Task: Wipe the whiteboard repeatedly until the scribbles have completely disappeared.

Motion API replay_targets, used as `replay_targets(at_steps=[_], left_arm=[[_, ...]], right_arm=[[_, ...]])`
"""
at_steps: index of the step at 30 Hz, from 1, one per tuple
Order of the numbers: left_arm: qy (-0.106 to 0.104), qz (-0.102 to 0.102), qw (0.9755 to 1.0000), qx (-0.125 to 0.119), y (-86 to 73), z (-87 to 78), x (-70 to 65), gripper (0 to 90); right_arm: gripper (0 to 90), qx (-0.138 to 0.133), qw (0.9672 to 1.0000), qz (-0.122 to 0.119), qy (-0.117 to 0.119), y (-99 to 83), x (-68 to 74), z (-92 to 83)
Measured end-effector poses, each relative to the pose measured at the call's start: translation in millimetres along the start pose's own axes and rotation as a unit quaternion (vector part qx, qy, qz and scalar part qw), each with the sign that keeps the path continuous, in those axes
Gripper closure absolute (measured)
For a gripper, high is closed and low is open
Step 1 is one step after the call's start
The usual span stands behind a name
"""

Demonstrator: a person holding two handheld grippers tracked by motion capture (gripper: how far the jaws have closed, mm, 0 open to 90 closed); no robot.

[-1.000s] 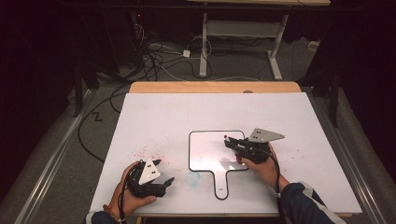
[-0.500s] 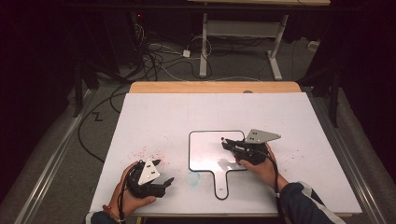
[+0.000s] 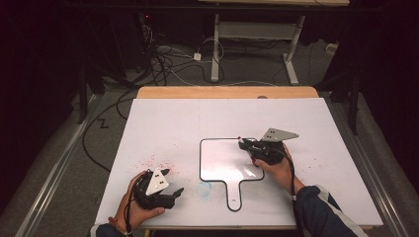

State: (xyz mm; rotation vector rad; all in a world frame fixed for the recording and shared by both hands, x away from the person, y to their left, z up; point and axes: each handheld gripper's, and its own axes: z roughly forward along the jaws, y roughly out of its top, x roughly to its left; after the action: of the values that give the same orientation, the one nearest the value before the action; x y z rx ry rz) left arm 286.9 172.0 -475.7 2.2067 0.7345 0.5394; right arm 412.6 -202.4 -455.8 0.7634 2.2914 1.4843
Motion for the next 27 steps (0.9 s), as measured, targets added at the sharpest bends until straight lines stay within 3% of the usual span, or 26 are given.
replay_targets(at_steps=[2,5,7,18,22,24,27], left_arm=[[0.0,-0.001,1.0,-0.001,0.1,-0.2,-0.4,22.2],[-0.002,0.002,1.0,0.0,0.8,0.4,-1.1,22.2],[-0.002,0.002,1.0,0.0,0.9,0.9,-1.3,22.2],[-0.004,-0.002,1.0,0.0,0.0,1.5,0.8,22.2],[-0.004,-0.002,1.0,-0.002,0.0,0.6,1.2,22.2],[-0.005,-0.002,1.0,-0.002,-0.1,0.8,1.3,22.2],[-0.006,-0.002,1.0,-0.001,-0.2,1.0,1.9,22.2]], right_arm=[[81.5,0.003,0.9999,-0.014,-0.008,1.1,0.6,-1.6],[81.5,0.001,0.9992,-0.009,-0.038,-0.1,-12.0,-2.6],[81.5,-0.006,0.9992,0.005,-0.038,0.3,-17.0,-1.5],[81.5,0.009,0.9998,-0.002,-0.018,11.0,-12.3,25.2],[81.5,0.017,0.9989,-0.009,-0.043,13.6,-22.6,29.9],[81.5,0.01,0.9986,0.01,-0.051,13.9,-30.2,30.1],[81.5,0.012,0.9986,0.012,-0.05,15.7,-30.5,31.9]])
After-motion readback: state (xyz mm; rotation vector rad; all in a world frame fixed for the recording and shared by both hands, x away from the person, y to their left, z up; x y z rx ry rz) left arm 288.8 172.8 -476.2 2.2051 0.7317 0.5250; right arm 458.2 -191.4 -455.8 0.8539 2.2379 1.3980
